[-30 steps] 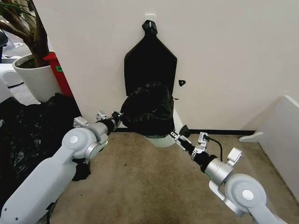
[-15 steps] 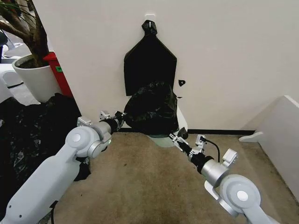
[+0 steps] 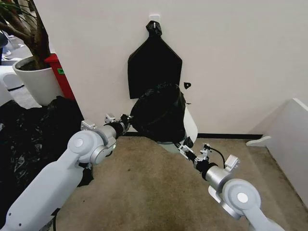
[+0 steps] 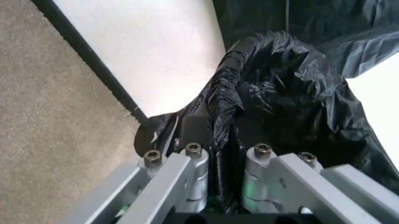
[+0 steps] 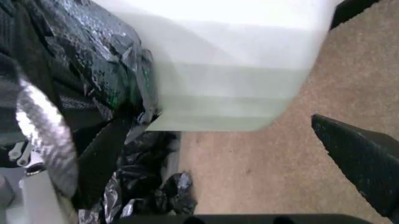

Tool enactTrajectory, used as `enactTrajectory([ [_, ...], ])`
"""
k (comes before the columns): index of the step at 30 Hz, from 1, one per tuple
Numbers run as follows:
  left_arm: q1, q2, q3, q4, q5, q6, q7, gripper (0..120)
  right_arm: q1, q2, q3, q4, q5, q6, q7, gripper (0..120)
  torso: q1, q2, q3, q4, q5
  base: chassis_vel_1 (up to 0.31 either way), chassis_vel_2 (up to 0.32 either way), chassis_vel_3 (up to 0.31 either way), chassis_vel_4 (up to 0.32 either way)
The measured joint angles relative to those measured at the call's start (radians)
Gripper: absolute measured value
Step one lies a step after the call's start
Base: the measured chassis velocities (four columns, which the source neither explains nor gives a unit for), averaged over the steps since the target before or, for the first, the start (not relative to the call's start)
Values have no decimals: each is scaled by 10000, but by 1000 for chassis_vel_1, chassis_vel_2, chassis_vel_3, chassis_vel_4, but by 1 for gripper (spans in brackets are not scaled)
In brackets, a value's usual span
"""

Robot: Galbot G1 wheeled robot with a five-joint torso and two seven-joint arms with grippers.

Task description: Place the garbage bag over the trash bin.

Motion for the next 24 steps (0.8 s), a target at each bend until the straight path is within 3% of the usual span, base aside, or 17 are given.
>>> enactTrajectory([
  [16,-169,25,-78,324,605,253,231,4,-777,-345,357,1878,-116,-111,-92,100,0,0,0,0,0,0,0,0,0],
  [22,286,484,-110,472,1952,711,1400,4,-1040,-833,1421,2622,169,94,-578,100,0,0,0,0,-1,0,0,0,0],
  [24,528,697,-93,495,2557,856,1969,4,-899,-1113,2265,2728,992,103,-831,100,0,0,0,1,1,0,0,0,0],
])
